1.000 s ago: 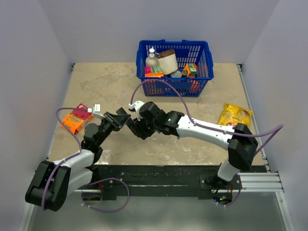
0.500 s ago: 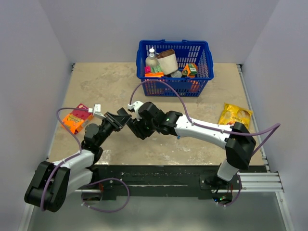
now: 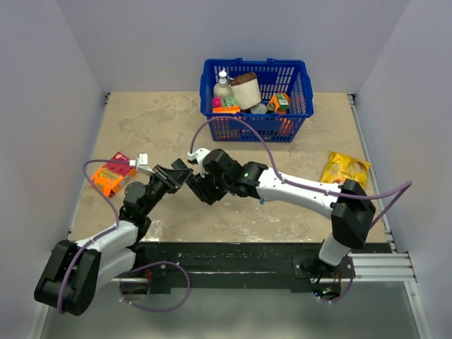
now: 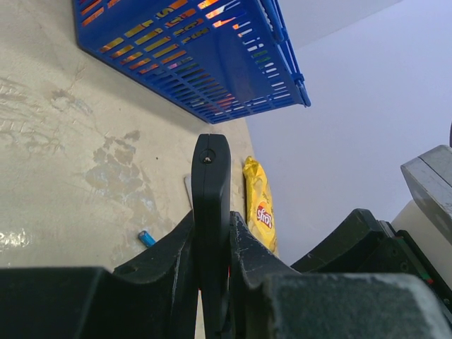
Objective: Load the batteries into the remote control
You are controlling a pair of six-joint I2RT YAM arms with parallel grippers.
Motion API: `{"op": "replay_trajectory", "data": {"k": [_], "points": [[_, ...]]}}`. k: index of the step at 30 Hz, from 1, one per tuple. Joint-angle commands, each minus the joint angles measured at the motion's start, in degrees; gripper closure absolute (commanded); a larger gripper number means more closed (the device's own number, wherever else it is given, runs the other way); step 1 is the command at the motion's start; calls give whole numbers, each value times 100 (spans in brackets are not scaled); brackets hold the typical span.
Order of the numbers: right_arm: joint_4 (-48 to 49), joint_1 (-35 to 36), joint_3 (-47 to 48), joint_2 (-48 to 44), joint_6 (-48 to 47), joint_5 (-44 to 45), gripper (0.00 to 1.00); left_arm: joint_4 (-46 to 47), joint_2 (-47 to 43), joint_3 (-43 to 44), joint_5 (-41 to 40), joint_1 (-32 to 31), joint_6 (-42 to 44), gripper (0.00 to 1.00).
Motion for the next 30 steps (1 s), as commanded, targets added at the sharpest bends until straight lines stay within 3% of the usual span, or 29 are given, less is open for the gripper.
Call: {"op": "replay_trajectory", "data": {"k": [1,13,23,30], "points": [[-109,35,346,102,-139,93,87,-9,-69,253,-123,-60,-31,100],[-294,131,513,164,-262,181,87,-62,-95,271,-281,-140,-22,100],[-452,131,496,199,-279,198,86,834,54,7,-272,-140,-426,100],[-496,123,583,172,-323,233,85,940,89,60,-184,-140,-427,100]]}}
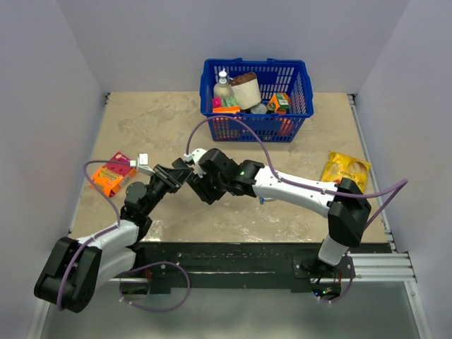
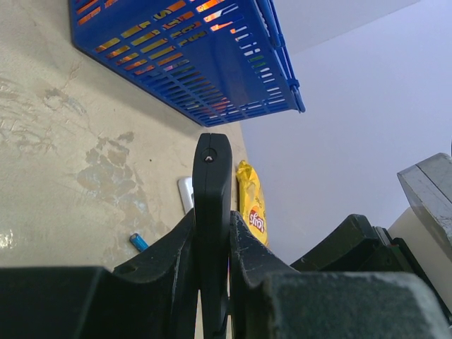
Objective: Load the batteries into the remote control
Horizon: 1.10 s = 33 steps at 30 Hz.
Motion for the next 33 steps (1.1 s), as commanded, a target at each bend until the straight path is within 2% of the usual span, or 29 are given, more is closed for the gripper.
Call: {"op": "replay_trajectory", "data": {"k": [1,33], "points": [[-135,33,293,-13,-103,67,85,805,-26,51,15,-26,-193,100],[-416,24,812,75,-217,305,64,1411,255,104,199,-158,-342,100]]}}
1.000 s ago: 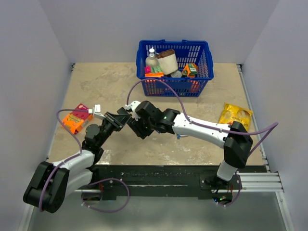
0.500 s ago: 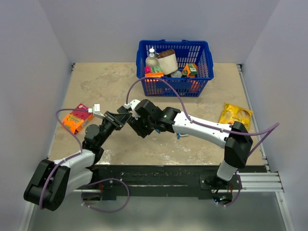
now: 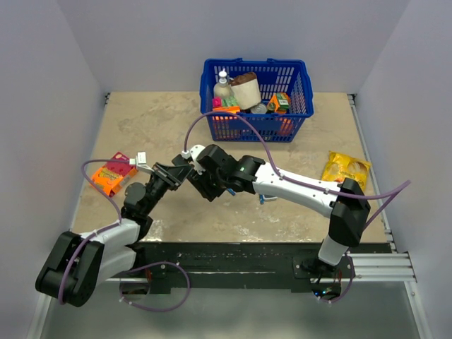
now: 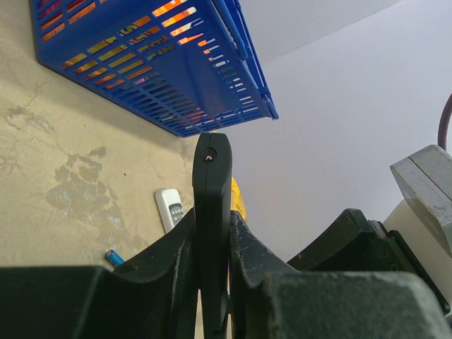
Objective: Load the batteries into the remote control
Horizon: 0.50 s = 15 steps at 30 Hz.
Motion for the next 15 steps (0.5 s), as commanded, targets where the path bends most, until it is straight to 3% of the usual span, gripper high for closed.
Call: {"op": "replay_trajectory", "data": {"k": [1,15], "points": [[158,18,326,42,-62,88,64,670,8,104,177,-123,-180,100],[53,18,423,42,-18,88,56,846,87,86,195,-193,-277,100]]}}
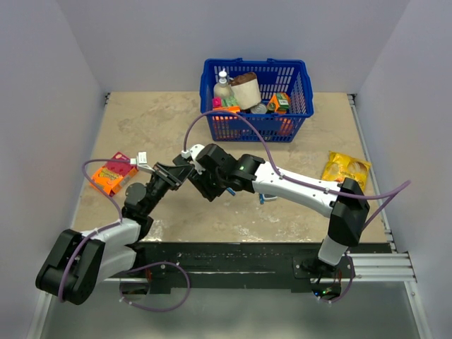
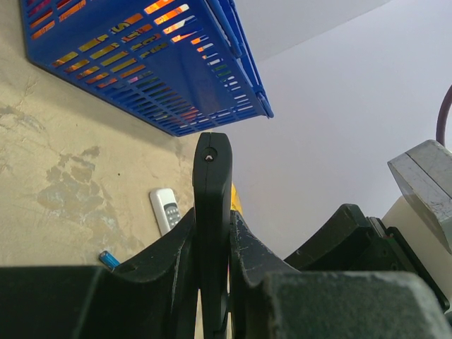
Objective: Load the batteries into the remote control
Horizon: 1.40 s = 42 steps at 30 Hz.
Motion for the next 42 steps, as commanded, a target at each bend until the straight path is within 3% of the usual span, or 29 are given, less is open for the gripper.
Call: {"op": "replay_trajectory", "data": {"k": [1,26,33,42], "points": [[250,26,275,2,4,36,56,693,8,69,210,-136,-233,100],[144,-35,362,-287,136,80,40,781,-185,-168,105,-145,-444,100],[249,-132,521,-507,276,-499,21,825,-264,-212,105,-145,-488,100],[811,-966,-5,-1113,750,-1912,22,886,-422,-221,105,-145,-673,100]]}}
